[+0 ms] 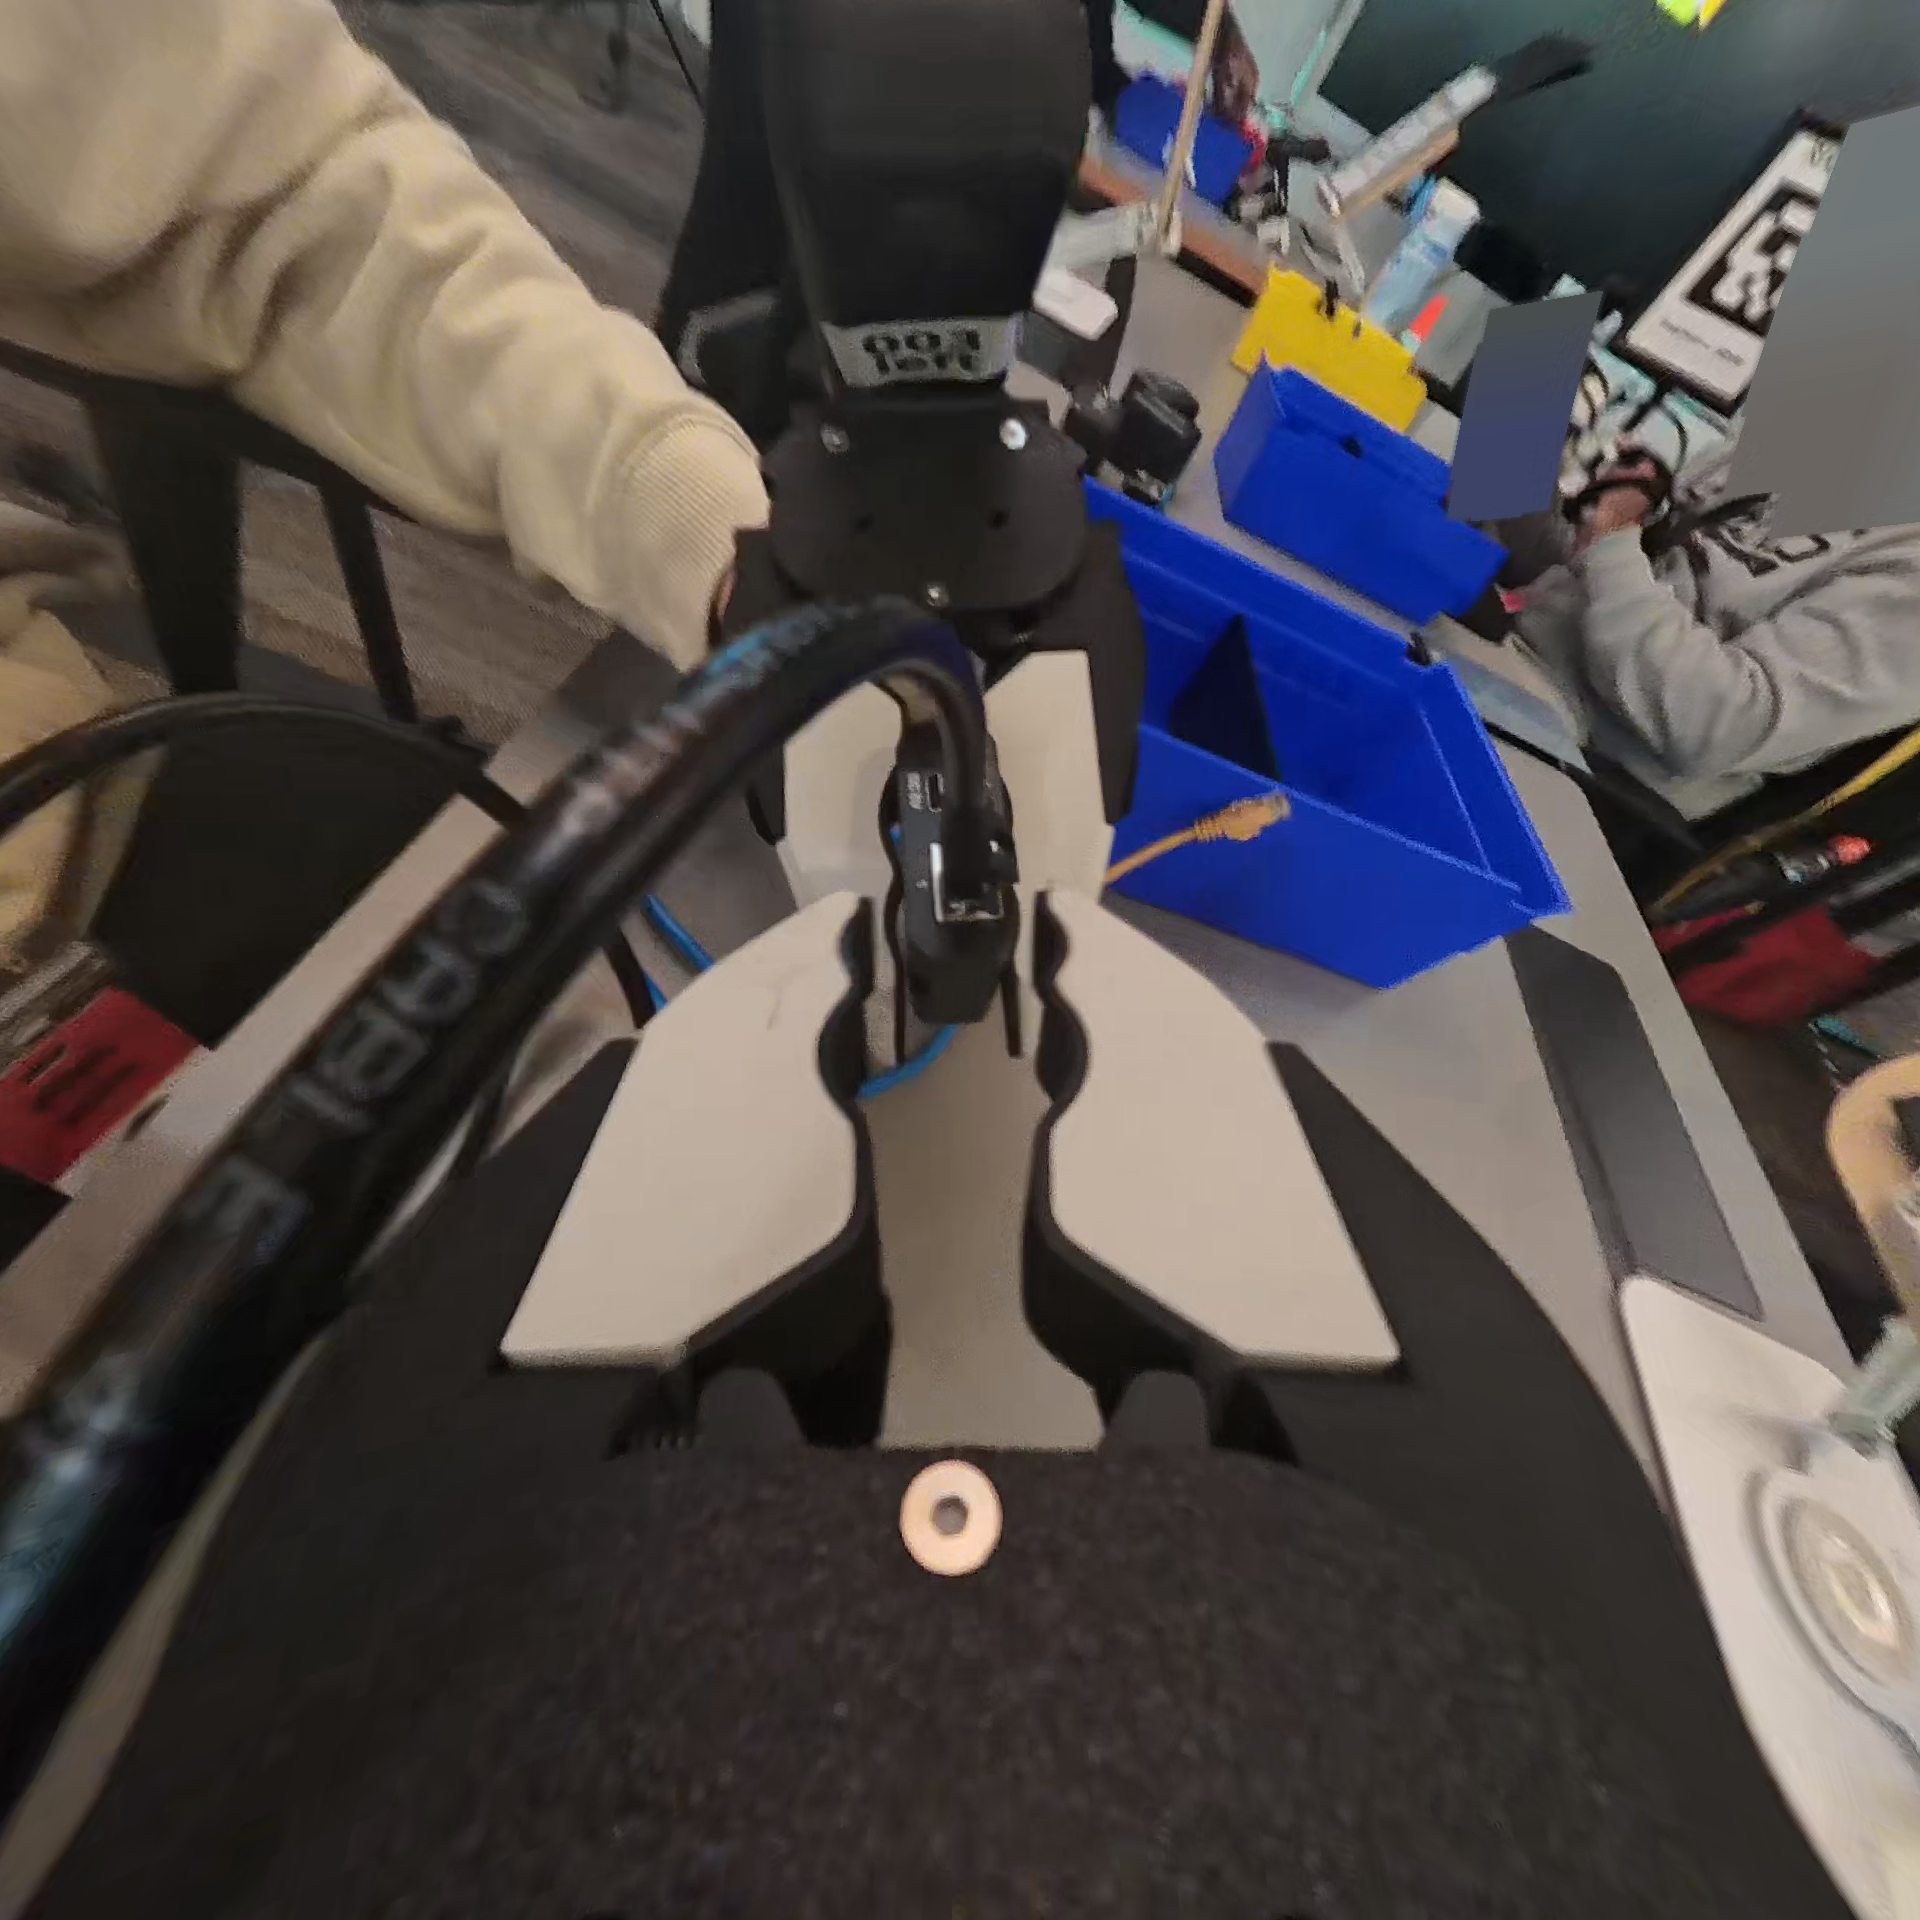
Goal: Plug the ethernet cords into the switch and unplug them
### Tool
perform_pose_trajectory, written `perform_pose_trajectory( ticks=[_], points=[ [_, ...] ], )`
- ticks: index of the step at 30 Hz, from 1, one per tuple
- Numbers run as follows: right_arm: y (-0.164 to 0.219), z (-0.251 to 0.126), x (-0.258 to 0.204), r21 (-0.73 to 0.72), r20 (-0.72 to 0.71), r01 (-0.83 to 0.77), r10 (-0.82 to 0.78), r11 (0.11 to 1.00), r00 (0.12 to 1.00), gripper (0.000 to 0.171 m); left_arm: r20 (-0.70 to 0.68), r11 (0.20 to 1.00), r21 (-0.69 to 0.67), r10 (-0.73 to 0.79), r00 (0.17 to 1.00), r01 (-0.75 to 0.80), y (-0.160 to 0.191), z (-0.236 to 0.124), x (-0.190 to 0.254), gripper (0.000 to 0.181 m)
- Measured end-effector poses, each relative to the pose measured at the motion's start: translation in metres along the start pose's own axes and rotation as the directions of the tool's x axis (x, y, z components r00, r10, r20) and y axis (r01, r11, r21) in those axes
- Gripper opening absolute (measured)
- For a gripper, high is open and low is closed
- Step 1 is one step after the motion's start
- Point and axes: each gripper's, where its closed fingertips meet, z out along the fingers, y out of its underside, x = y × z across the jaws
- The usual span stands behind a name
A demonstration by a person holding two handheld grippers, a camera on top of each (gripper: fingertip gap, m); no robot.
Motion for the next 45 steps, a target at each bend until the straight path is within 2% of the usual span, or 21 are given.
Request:
perform_pose_trajectory(
  ticks=[1,4,12,21,25,30,35,38,41,45],
  points=[
    [-0.005,0.0,-0.001,0.047,-0.004,-0.006,0.006,0.999,1.0,0.018,-0.009,1.0,0.0,0.003,1.0,-0.003,-0.001,-0.001,0.003,0.025],
    [-0.012,-0.004,0.0,0.13,-0.006,-0.03,0.031,0.991,1.0,0.019,-0.024,1.0,-0.007,0.012,1.0,-0.012,-0.001,-0.002,0.009,0.025],
    [-0.004,0.011,-0.01,0.049,0.042,0.009,-0.011,0.999,0.999,0.016,-0.049,1.0,-0.007,0.03,0.998,-0.031,-0.003,0.002,0.014,0.025],
    [0.003,0.011,-0.005,0.012,0.023,0.02,-0.02,1.0,1.0,0.015,-0.006,0.998,-0.029,0.056,0.998,-0.056,0.002,0.005,0.007,0.025],
    [0.006,0.01,-0.003,-0.021,0.003,0.042,-0.042,0.999,0.999,0.015,0.063,0.992,-0.038,0.123,0.99,-0.121,0.003,0.007,0.0,0.025],
    [0.01,-0.002,0.01,-0.106,-0.084,0.116,-0.125,0.988,0.989,0.015,0.131,0.975,-0.053,0.22,0.967,-0.215,-0.005,0.017,-0.018,0.026],
    [0.019,-0.024,0.033,-0.312,-0.199,0.253,-0.324,0.916,0.925,0.014,0.156,0.922,-0.054,0.387,0.909,-0.384,-0.02,0.038,-0.046,0.026],
    [0.028,-0.038,0.043,-0.457,-0.168,0.296,-0.409,0.839,0.897,0.013,0.165,0.883,-0.058,0.469,0.868,-0.466,-0.028,0.053,-0.06,0.026],
    [0.04,-0.049,0.053,-0.515,-0.147,0.255,-0.377,0.818,0.914,0.013,0.119,0.9,-0.047,0.435,0.893,-0.432,-0.029,0.068,-0.066,0.026],
    [0.06,-0.048,0.049,-0.581,-0.085,0.298,-0.421,0.757,0.903,0.013,0.06,0.906,-0.063,0.421,0.905,-0.418,-0.013,0.082,-0.06,0.028]
  ],
)
